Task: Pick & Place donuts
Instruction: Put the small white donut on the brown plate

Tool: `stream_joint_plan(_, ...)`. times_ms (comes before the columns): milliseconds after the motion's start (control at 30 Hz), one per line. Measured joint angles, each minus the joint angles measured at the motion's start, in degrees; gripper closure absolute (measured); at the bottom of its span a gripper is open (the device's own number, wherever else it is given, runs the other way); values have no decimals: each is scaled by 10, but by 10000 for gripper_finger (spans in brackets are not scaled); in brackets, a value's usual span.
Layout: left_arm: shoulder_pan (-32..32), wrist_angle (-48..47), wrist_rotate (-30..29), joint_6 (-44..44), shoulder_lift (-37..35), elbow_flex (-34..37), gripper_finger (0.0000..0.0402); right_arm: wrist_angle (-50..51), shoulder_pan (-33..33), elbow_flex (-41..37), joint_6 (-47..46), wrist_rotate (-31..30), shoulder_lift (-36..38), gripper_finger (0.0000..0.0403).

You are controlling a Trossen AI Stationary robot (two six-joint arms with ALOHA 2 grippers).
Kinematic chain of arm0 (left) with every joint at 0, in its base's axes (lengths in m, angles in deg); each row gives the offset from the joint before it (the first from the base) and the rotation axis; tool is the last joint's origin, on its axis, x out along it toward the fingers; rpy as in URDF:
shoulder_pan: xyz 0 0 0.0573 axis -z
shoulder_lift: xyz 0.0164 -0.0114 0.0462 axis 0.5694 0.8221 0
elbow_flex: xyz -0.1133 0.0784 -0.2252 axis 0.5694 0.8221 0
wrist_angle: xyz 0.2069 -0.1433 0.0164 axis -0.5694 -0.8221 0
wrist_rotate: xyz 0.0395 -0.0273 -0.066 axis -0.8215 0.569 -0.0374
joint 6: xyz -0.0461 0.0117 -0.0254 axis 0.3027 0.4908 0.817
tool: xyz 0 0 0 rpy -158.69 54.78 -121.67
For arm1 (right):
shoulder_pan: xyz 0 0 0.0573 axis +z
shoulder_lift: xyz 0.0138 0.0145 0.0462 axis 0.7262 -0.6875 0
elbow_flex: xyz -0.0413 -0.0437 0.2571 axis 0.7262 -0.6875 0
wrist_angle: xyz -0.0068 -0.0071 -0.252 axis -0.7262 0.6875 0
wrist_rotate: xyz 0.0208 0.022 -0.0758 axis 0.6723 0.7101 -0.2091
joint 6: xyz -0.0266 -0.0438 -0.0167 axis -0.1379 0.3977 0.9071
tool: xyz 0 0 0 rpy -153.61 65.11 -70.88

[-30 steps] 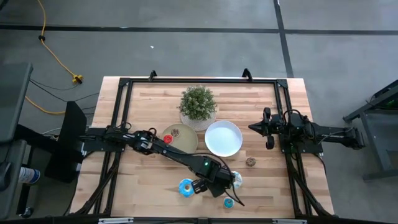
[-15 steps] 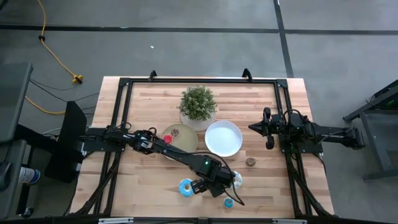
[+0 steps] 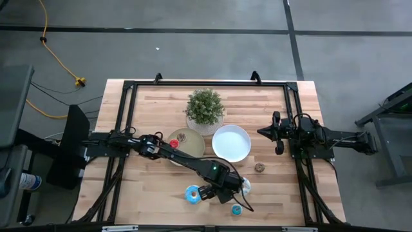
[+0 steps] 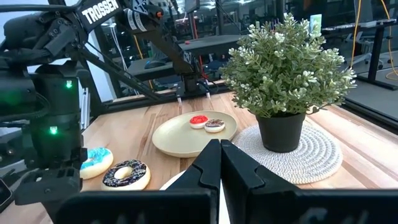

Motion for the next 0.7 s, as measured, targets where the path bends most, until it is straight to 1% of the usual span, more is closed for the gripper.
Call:
stream_joint_plan(133, -2, 6, 12, 0, 0, 0, 110, 0, 0, 0, 0, 0, 0, 402)
stream_joint_plan(633, -5, -3, 12, -1, 4, 0, 110, 0, 0, 0, 0, 0, 0, 402)
stream_joint_plan(700, -5, 11, 11, 0, 4, 11, 110, 0, 0, 0, 0, 0, 0, 402)
